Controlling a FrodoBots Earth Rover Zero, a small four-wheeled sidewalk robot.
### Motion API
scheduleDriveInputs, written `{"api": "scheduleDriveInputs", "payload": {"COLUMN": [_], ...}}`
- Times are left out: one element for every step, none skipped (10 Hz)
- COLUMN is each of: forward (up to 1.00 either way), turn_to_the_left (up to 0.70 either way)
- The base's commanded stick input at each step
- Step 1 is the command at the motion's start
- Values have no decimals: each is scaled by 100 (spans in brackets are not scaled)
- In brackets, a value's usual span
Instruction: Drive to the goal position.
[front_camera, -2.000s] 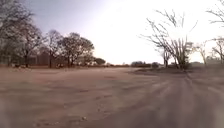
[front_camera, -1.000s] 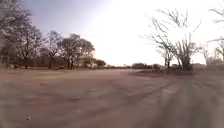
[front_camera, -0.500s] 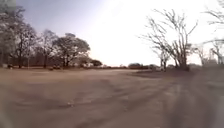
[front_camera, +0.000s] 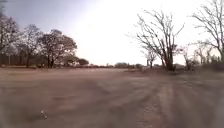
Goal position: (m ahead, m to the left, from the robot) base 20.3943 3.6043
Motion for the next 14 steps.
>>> {"api": "scheduleDriveInputs", "payload": {"forward": [69, 69, 69, 69, 69, 69, 69, 69, 69, 69, 69, 69, 69, 69], "turn_to_the_left": [0, 0, 0, 0, 0, 0, 0, 0, 0, 0, 0, 0, 0, 0]}}
